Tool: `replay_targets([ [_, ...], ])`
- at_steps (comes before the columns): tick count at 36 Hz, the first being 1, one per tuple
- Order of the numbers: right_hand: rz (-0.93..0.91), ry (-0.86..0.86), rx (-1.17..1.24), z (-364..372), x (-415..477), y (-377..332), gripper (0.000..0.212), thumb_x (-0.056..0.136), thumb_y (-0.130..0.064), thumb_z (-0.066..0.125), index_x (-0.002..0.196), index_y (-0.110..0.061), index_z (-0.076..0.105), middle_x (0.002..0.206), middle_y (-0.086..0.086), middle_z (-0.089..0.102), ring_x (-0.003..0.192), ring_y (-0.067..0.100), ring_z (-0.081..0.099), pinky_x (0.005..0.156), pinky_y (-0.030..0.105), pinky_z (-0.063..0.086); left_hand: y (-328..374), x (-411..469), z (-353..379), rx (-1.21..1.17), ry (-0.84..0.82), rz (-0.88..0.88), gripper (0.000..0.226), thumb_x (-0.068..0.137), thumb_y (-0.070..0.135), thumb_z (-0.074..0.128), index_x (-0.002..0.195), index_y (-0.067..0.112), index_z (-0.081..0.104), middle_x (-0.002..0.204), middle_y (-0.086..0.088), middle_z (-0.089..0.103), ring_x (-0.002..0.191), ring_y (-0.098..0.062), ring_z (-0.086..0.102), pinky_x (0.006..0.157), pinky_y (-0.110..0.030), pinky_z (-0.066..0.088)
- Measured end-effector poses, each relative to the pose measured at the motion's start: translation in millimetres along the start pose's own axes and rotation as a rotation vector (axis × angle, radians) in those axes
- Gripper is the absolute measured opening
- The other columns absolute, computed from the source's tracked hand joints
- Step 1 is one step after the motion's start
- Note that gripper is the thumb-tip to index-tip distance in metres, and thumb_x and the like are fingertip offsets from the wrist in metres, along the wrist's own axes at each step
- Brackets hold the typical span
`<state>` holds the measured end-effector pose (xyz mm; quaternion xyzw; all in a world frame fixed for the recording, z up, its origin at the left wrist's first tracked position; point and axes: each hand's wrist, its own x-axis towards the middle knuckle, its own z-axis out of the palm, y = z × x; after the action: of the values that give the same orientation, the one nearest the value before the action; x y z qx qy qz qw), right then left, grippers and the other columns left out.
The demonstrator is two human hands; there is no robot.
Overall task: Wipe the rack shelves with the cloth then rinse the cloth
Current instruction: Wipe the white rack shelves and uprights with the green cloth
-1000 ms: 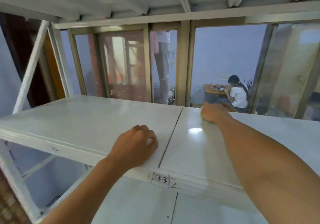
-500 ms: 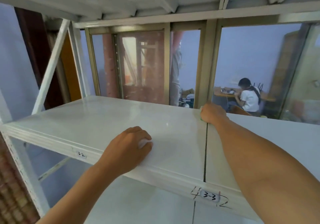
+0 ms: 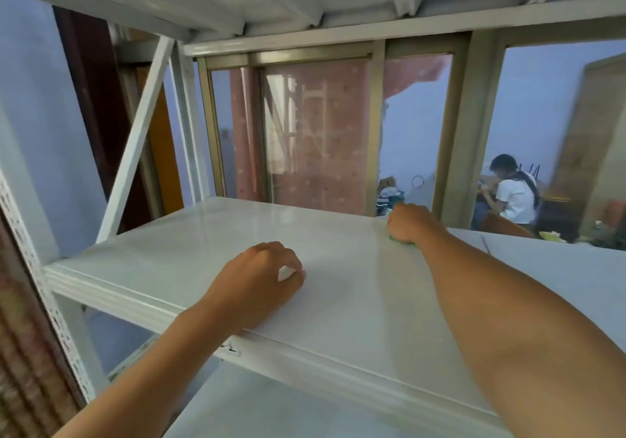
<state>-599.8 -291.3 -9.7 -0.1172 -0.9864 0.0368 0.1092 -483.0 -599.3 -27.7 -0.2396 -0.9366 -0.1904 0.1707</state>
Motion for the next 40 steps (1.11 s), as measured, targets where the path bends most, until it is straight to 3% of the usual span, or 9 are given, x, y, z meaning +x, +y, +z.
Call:
replay_targets([
  [2,0.01,-0.009,-0.007,3,8,-20,0.027,0.092,-0.019,0.044,0.111,-0.007,0.059,0.092,0.009,0.061,0.079,0.026,0.058,0.072,0.034,0.049,-16,4,-3,0.014,0.006,0.011,0.021,0.093,0.044,0.054,0.1,0.033,0.071,0.106,0.015,0.067,0.098,-0.012,0.062,0.084,-0.035,0.054],
  [4,0.007,-0.01,-0.007,5,13,-40,0.027,0.09,-0.019,0.044,0.11,-0.006,0.058,0.102,0.014,0.065,0.089,0.032,0.062,0.078,0.037,0.052,-32,9,-5,0.034,-0.003,0.011,0.028,0.091,0.048,0.049,0.099,0.032,0.071,0.104,0.014,0.066,0.096,-0.013,0.062,0.082,-0.036,0.054],
  [8,0.017,-0.001,0.014,11,24,-76,0.037,0.092,-0.017,0.045,0.127,-0.005,0.052,0.121,0.02,0.062,0.106,0.037,0.061,0.076,0.036,0.046,-60,14,-9,0.06,-0.029,0.021,0.033,0.09,0.047,0.045,0.098,0.029,0.071,0.103,0.01,0.066,0.094,-0.016,0.062,0.08,-0.038,0.055],
  [14,0.008,-0.01,0.042,20,38,-124,0.046,0.093,-0.019,0.045,0.137,-0.006,0.046,0.13,0.02,0.059,0.115,0.039,0.057,0.082,0.037,0.045,-91,20,-18,0.056,-0.06,0.038,0.032,0.09,0.044,0.044,0.1,0.03,0.071,0.104,0.009,0.066,0.095,-0.017,0.062,0.078,-0.038,0.055],
  [21,0.021,-0.055,0.042,28,54,-157,0.05,0.083,-0.021,0.044,0.13,-0.009,0.055,0.125,0.019,0.061,0.108,0.038,0.06,0.077,0.038,0.045,-123,33,-28,0.075,-0.105,0.09,0.025,0.093,0.044,0.054,0.102,0.03,0.072,0.108,0.01,0.066,0.1,-0.016,0.06,0.084,-0.037,0.054],
  [28,0.088,-0.019,0.055,26,51,-190,0.051,0.087,-0.021,0.052,0.135,-0.006,0.05,0.129,0.022,0.059,0.115,0.04,0.058,0.085,0.037,0.046,-167,36,-39,0.032,-0.081,0.152,0.052,0.082,0.056,0.03,0.094,0.029,0.073,0.099,0.009,0.066,0.093,-0.017,0.062,0.076,-0.037,0.055],
  [32,0.102,-0.026,0.025,27,59,-218,0.049,0.09,-0.019,0.052,0.137,-0.004,0.05,0.134,0.022,0.058,0.119,0.039,0.057,0.09,0.036,0.046,-198,36,-51,0.015,-0.079,0.177,0.058,0.08,0.058,0.027,0.094,0.029,0.074,0.098,0.009,0.067,0.092,-0.016,0.063,0.077,-0.036,0.055],
  [35,0.113,-0.016,0.032,30,66,-248,0.047,0.09,-0.018,0.053,0.135,-0.004,0.052,0.133,0.021,0.059,0.12,0.038,0.058,0.095,0.038,0.047,-221,35,-58,-0.037,-0.087,0.196,0.054,0.082,0.057,0.032,0.093,0.027,0.075,0.096,0.009,0.068,0.089,-0.016,0.063,0.078,-0.037,0.054],
  [40,0.032,-0.063,0.019,39,84,-301,0.05,0.087,-0.026,0.047,0.133,-0.009,0.057,0.133,0.017,0.059,0.117,0.038,0.058,0.094,0.039,0.048,-252,26,-60,-0.104,-0.065,0.336,0.022,0.091,0.035,0.056,0.097,0.025,0.075,0.096,0.008,0.07,0.089,-0.013,0.062,0.079,-0.036,0.054],
])
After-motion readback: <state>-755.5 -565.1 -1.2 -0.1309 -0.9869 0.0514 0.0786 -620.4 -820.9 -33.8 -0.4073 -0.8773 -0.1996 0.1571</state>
